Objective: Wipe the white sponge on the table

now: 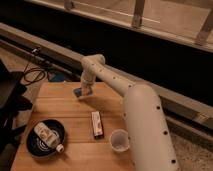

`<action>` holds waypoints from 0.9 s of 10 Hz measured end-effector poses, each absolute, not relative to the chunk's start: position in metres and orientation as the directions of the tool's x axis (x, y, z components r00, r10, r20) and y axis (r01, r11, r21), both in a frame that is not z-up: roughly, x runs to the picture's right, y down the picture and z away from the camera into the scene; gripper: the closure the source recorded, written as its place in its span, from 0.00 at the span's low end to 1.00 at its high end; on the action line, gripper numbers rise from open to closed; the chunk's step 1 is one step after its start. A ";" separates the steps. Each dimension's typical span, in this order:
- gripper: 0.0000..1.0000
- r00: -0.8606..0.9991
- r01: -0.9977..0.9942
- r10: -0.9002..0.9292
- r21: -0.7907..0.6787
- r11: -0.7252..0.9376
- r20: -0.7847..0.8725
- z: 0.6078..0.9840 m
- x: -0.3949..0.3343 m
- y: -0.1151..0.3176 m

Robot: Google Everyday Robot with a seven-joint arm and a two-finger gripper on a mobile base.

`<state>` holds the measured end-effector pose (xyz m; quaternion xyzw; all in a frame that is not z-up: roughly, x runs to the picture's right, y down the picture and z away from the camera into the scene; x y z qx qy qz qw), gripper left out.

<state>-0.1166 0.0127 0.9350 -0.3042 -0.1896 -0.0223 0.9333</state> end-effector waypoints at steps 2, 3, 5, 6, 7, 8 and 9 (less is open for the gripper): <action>1.00 0.941 0.093 0.106 -0.548 0.831 0.322 0.927 -0.085 0.004; 1.00 0.950 0.049 0.128 -0.543 0.838 0.284 0.923 -0.060 -0.002; 1.00 0.961 -0.036 0.176 -0.535 0.844 0.212 0.917 -0.017 -0.010; 1.00 0.964 -0.106 0.217 -0.529 0.842 0.152 0.914 0.015 -0.016; 1.00 0.962 -0.165 0.253 -0.529 0.832 0.098 0.914 0.041 -0.018; 1.00 0.956 -0.228 0.292 -0.526 0.819 0.040 0.914 0.066 -0.020; 1.00 0.948 -0.276 0.319 -0.519 0.809 -0.006 0.914 0.091 -0.022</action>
